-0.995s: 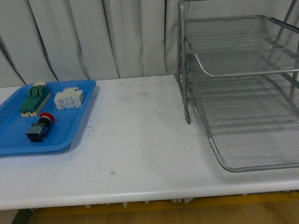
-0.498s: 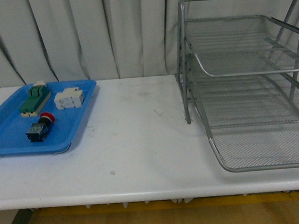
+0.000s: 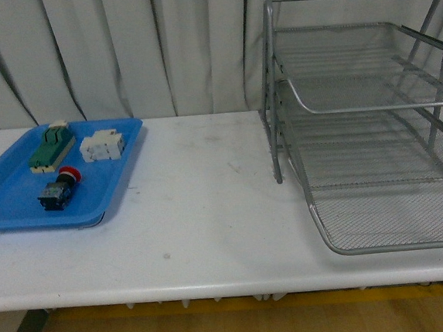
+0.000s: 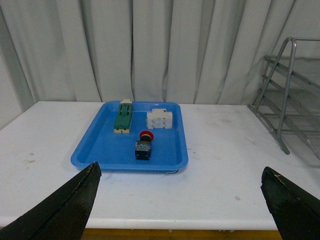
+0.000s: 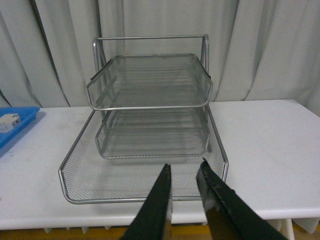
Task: Place button on rack with both arms
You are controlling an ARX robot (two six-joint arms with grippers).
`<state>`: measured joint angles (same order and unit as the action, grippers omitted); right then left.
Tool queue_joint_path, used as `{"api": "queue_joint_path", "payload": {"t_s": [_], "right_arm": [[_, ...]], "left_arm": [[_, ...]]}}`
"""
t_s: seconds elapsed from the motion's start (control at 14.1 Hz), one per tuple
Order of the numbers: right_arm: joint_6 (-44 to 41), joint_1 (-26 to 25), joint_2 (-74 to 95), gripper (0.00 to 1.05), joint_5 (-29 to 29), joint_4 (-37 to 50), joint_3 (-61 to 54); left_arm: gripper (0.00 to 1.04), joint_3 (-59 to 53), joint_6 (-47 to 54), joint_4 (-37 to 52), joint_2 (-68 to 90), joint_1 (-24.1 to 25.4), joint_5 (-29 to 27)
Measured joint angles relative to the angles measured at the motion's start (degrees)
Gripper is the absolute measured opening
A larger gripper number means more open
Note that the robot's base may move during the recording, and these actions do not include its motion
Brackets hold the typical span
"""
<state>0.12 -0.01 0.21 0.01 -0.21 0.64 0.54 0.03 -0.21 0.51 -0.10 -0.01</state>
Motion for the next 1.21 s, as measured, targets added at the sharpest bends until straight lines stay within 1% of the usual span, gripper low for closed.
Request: {"api": "queue_joint_path", "payload": {"t_s": [0.07, 0.28, 0.43, 0.5, 0.57, 0.64, 0.71, 0.78, 0.92, 1.07, 1.14, 1.21], "right_arm": [[0.0, 0.0, 0.0, 0.33, -0.02, -0.02, 0.0], [0.0, 0.0, 0.0, 0.72, -0.02, 0.0, 0.0], [0.0, 0.0, 0.0, 0.96, 0.0, -0.02, 0.0], [0.02, 0.0, 0.0, 0.98, 0.0, -0.02, 0.0], [0.02, 0.0, 0.0, 0.98, 0.0, -0.04, 0.0], [0.02, 0.0, 0.0, 0.98, 0.0, -0.02, 0.0], [0.02, 0.0, 0.0, 0.98, 0.0, 0.02, 0.0], [0.02, 0.0, 0.02, 0.98, 0.0, -0.07, 0.0], [0.0, 0.0, 0.0, 0.98, 0.0, 0.0, 0.0], [0.02, 0.0, 0.0, 0.98, 0.0, -0.02, 0.0], [0.0, 0.0, 0.0, 0.98, 0.0, 0.0, 0.0], [0.0, 0.0, 0.0, 0.98, 0.0, 0.0, 0.0]], "left_arm": [[0.98, 0.0, 0.0, -0.02, 0.0, 0.0, 0.0], [0.98, 0.0, 0.0, 0.0, 0.0, 0.0, 0.0], [0.98, 0.0, 0.0, 0.0, 0.0, 0.0, 0.0], [0.98, 0.0, 0.0, 0.0, 0.0, 0.0, 0.0], [0.98, 3.5, -3.3, -10.21, 3.28, -1.42, -3.3], [0.98, 9.97, -9.4, -18.78, 14.38, -3.23, -6.19], [0.98, 13.22, -12.87, -15.85, 21.33, -3.06, -6.1], [0.98, 15.19, -13.81, -9.46, 27.5, -2.6, -5.42], [0.98, 19.69, -13.51, 6.93, 46.53, -2.71, -2.99], [0.98, 27.61, -11.26, 18.47, 67.41, -3.43, -1.25], [0.98, 33.79, -9.75, 20.17, 77.26, -3.43, -0.96], [0.98, 39.54, -8.31, 19.93, 85.33, -3.1, -0.68]]}}
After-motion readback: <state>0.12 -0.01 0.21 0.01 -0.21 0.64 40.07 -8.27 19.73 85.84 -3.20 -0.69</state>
